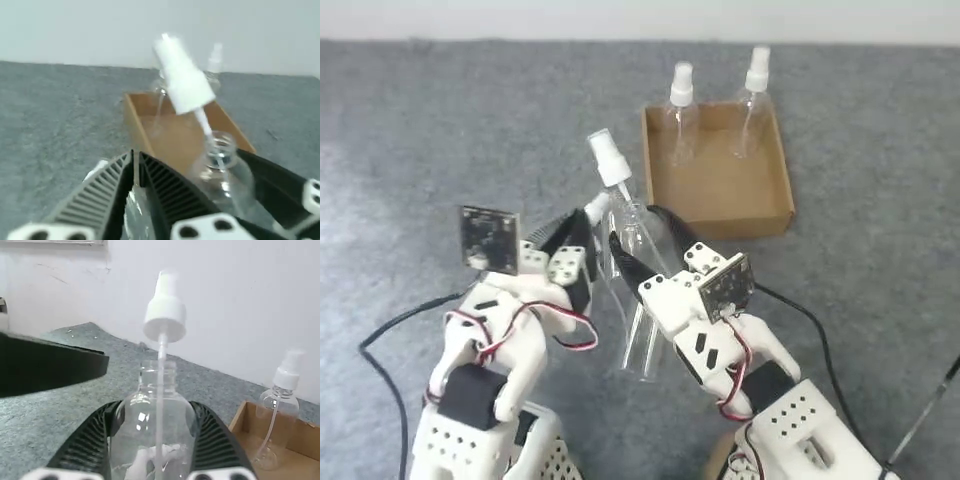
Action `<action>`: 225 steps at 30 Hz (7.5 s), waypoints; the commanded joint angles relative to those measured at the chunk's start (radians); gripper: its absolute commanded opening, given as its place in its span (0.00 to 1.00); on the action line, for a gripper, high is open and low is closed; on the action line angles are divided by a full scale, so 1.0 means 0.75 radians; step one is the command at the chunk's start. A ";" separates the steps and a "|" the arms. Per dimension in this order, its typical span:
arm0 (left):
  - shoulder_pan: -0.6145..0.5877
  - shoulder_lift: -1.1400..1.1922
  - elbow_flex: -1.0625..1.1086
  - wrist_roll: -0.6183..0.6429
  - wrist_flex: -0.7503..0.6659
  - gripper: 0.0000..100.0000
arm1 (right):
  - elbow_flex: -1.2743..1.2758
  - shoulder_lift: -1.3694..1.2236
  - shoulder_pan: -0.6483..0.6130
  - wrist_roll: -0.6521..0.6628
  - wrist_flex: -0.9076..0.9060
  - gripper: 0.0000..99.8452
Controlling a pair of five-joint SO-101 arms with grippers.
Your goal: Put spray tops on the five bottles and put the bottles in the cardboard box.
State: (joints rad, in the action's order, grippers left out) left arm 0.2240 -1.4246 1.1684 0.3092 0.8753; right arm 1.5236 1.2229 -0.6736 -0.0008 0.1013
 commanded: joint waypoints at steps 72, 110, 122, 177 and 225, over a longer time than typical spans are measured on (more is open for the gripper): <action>-0.184 -0.010 0.177 -0.198 -0.346 0.01 | -1.176 -0.860 0.451 0.145 -0.404 0.01; -0.190 -0.018 0.179 -0.182 -0.354 0.01 | -1.262 -1.822 0.441 0.002 0.300 0.01; -0.190 -0.018 0.179 -0.182 -0.354 0.01 | -1.211 -1.834 0.443 0.008 0.302 0.01; -0.192 -0.018 0.179 -0.219 -0.354 0.01 | -1.146 -1.824 0.443 0.014 0.304 0.19; -0.192 -0.018 0.204 -0.219 -0.405 0.01 | -1.072 -1.720 0.429 0.012 0.451 0.08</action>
State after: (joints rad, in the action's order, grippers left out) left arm 0.0844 -1.4277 1.3311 0.1542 0.5930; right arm 0.7027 -0.1412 -0.3498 0.0115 0.3560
